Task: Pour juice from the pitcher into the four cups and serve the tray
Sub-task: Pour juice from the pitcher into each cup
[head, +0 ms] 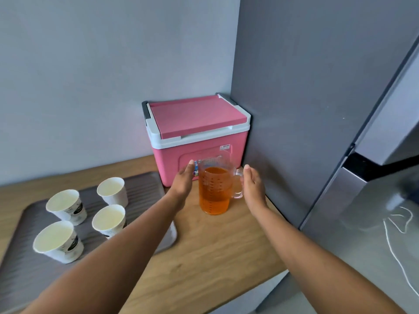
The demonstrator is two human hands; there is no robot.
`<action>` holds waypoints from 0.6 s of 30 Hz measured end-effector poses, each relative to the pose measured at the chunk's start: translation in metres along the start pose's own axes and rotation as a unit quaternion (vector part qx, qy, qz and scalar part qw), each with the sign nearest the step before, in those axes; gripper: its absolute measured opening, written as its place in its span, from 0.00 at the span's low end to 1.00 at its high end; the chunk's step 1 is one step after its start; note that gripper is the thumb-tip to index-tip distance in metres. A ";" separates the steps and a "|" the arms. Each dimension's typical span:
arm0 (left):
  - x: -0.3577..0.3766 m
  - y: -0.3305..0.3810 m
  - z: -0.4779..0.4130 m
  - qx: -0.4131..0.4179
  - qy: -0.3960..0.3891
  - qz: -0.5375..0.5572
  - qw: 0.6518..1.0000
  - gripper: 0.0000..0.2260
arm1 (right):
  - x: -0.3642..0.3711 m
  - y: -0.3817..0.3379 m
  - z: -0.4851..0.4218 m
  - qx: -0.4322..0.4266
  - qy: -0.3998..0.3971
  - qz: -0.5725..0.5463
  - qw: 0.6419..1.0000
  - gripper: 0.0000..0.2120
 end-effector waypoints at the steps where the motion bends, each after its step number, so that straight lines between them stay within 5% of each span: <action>1: 0.004 0.001 -0.005 -0.001 0.002 0.008 1.000 0.23 | 0.003 0.003 -0.004 0.000 -0.011 -0.012 1.000 0.17; 7: 0.012 -0.004 -0.023 0.004 0.008 0.047 0.999 0.27 | 0.016 0.004 -0.011 -0.047 -0.072 -0.090 0.992 0.14; 18: 0.017 -0.006 -0.026 0.010 0.026 0.062 0.998 0.25 | 0.020 0.011 -0.019 -0.055 -0.019 -0.109 0.992 0.19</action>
Point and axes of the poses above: each hand's wrist, its own z-axis away from the middle knuckle, its own x-axis out of the palm, y = z × x, the point moved 6 cm from there along -z, towards the middle knuckle, and after that the axes turned 6 degrees about -y, right-handed, at the moved point
